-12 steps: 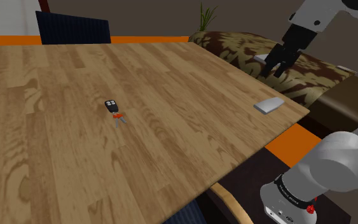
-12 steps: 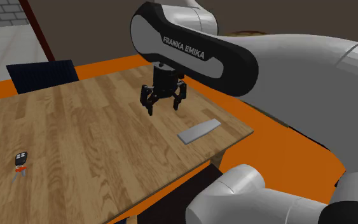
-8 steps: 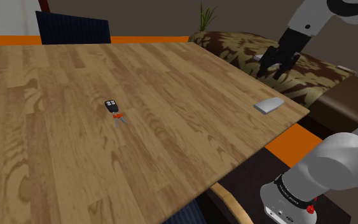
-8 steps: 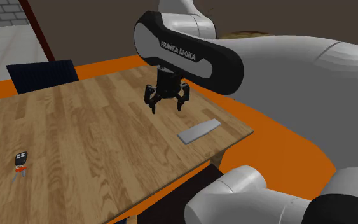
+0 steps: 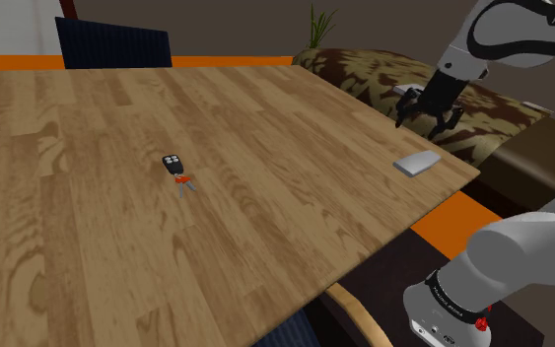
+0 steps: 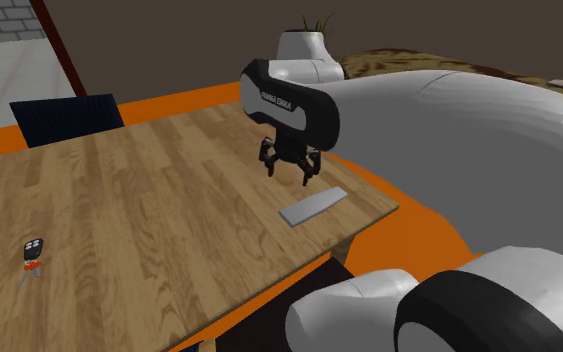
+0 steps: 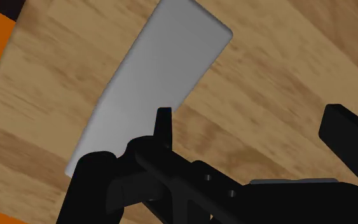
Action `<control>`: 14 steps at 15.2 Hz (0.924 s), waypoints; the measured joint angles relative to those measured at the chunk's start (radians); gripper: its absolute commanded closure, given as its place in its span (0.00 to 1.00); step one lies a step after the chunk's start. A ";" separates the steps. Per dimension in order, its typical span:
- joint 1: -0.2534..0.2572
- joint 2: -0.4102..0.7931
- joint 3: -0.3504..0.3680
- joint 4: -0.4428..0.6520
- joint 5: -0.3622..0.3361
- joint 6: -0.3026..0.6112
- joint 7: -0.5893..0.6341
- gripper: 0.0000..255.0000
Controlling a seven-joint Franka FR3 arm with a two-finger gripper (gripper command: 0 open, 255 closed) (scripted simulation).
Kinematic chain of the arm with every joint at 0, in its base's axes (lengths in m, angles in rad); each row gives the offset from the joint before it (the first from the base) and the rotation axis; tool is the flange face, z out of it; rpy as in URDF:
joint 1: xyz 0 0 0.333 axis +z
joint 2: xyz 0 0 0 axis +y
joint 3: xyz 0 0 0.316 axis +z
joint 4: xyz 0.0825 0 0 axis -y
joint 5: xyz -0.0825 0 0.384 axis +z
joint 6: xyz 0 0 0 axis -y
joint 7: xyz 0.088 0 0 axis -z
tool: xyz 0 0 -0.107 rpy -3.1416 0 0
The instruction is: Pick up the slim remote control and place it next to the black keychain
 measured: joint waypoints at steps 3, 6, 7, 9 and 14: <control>-0.094 -0.007 0.009 -0.057 -0.015 0.040 0.166 0.00; -0.190 -0.016 0.015 -0.112 -0.031 0.074 0.330 0.00; -0.214 -0.021 0.019 -0.123 -0.034 0.076 0.375 0.00; -0.233 -0.019 0.021 -0.148 -0.037 0.100 0.409 0.00; -0.239 -0.008 0.023 -0.210 -0.036 0.171 0.421 0.00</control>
